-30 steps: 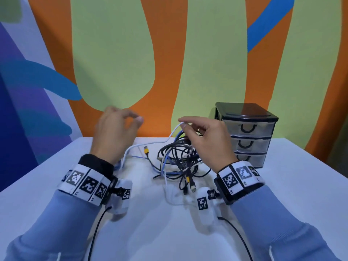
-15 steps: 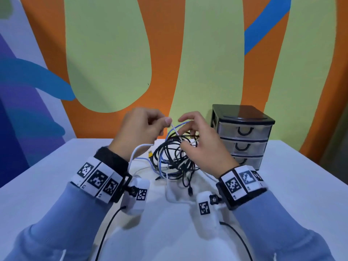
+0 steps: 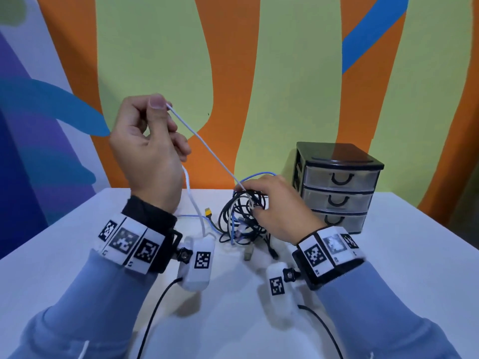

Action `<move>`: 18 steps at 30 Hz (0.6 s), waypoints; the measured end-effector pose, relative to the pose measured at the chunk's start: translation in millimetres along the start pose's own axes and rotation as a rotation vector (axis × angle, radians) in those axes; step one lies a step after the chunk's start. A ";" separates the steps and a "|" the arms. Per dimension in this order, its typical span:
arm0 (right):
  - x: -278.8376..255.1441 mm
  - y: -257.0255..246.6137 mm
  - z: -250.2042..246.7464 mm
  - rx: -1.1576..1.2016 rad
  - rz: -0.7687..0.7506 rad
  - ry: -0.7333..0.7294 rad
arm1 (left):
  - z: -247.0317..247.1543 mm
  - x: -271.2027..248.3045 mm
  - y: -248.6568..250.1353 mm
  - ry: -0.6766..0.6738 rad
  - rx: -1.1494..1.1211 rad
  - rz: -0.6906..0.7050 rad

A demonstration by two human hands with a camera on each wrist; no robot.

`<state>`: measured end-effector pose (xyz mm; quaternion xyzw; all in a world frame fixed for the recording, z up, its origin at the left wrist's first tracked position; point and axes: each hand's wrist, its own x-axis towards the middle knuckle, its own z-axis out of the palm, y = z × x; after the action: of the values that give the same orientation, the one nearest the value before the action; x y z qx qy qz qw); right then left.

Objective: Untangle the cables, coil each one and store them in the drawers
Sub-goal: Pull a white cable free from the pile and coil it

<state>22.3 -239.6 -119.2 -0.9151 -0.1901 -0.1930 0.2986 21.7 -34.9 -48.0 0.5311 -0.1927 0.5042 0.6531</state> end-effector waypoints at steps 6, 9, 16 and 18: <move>-1.8 9.4 -2.4 0.085 -0.032 0.082 | -33.9 19.5 -22.1 -0.429 0.712 -0.265; -1.4 4.6 -2.0 0.126 -0.064 0.154 | -37.8 12.7 -28.7 -0.660 1.010 -0.192; 1.6 3.4 4.7 0.260 -0.068 0.288 | -9.3 -18.8 -3.1 -0.935 0.617 0.176; 3.1 6.5 7.6 0.275 -0.083 0.293 | -7.1 -23.9 0.2 -0.878 0.552 0.214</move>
<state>29.8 -239.0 -126.4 -0.8193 -0.2069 -0.3084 0.4369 9.6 -39.5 -69.3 0.8217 -0.3614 0.3303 0.2917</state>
